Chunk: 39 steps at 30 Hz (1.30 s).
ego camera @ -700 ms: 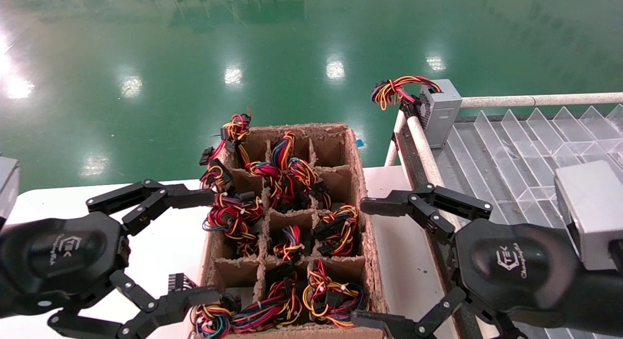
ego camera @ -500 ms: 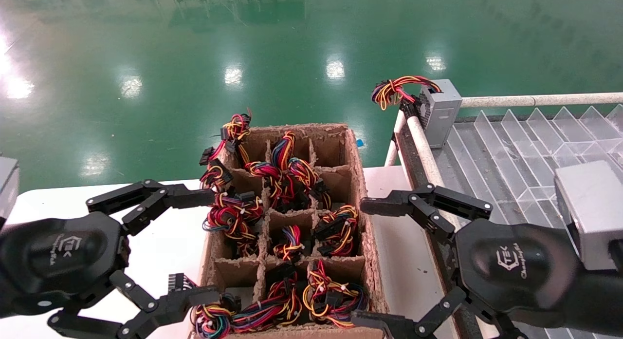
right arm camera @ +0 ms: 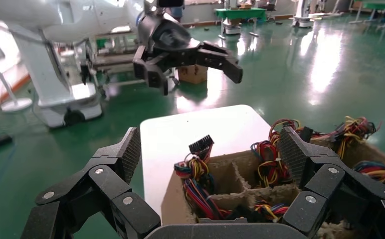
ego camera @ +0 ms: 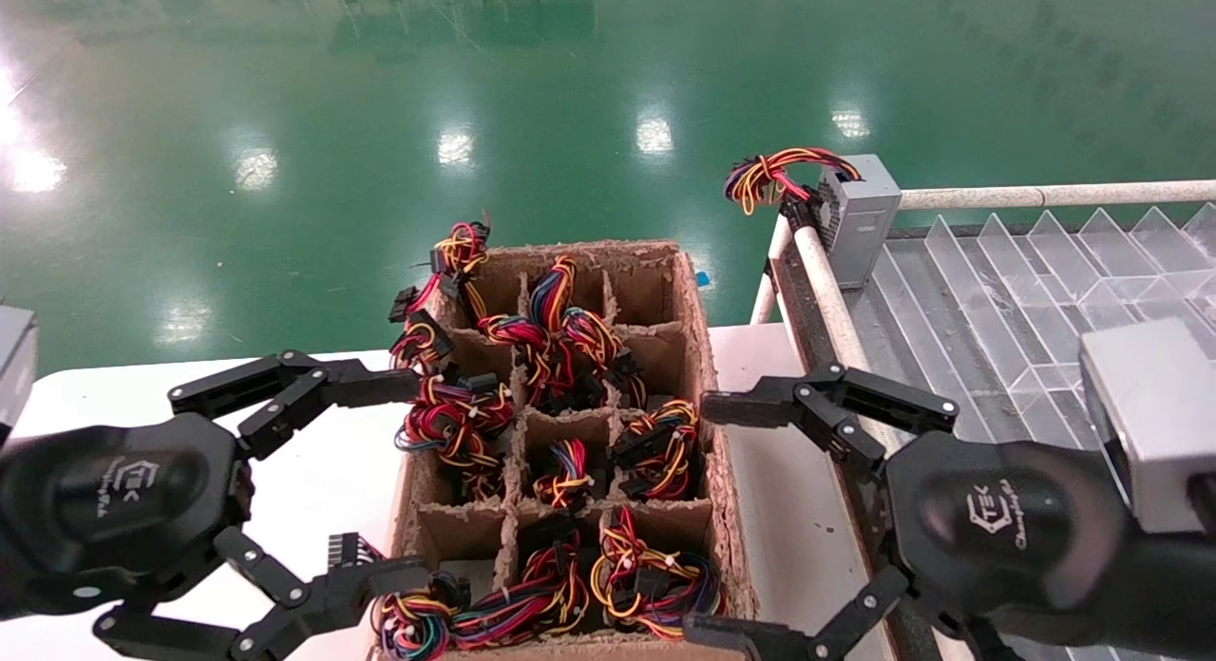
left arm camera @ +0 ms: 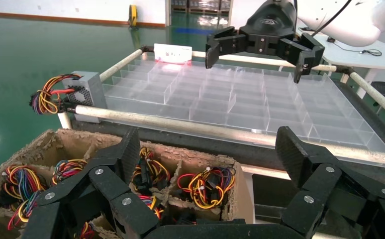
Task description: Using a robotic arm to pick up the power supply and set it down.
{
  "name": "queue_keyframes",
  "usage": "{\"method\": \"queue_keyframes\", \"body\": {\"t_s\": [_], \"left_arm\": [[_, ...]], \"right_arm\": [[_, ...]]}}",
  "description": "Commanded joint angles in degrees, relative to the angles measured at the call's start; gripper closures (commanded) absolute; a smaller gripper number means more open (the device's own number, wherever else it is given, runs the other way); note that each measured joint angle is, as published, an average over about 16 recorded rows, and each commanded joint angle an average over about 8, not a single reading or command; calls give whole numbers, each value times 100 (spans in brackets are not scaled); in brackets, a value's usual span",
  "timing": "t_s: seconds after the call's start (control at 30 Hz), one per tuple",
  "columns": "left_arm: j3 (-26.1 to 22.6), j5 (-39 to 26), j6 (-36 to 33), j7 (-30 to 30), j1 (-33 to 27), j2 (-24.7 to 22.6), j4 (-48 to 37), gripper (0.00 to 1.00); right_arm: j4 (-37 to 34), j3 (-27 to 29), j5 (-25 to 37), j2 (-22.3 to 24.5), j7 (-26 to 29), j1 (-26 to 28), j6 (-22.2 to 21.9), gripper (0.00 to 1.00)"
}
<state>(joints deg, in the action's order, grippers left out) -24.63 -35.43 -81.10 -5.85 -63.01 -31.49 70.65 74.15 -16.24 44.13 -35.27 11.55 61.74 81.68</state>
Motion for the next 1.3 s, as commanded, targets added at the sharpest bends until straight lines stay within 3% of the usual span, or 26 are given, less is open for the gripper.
{"method": "queue_keyframes", "body": {"t_s": [0.03,0.33,0.63,0.87,0.9,0.97,1.17,1.23,1.3], "left_arm": [[0,0,0,0,0,0,0,100],[0,0,0,0,0,0,0,100],[0,0,0,0,0,0,0,100],[0,0,0,0,0,0,0,100],[0,0,0,0,0,0,0,100],[0,0,0,0,0,0,0,100],[0,0,0,0,0,0,0,100],[0,0,0,0,0,0,0,100],[0,0,0,0,0,0,0,100]], "right_arm": [[-2,13,47,28,-4,-12,-91,0],[228,-354,998,-494,403,269,-1293,0],[249,-1069,2694,-1279,817,702,-2533,0],[283,-1516,3865,-1714,1042,1040,-3097,1],[284,-1585,4037,-1779,1077,1089,-3149,4],[275,-1708,4333,-1891,1179,1169,-3225,21],[233,-1977,5067,-2132,1589,1285,-3418,91],[228,-2033,5266,-2183,1724,1294,-3480,99],[227,-2079,5444,-2228,1839,1292,-3539,100]]}}
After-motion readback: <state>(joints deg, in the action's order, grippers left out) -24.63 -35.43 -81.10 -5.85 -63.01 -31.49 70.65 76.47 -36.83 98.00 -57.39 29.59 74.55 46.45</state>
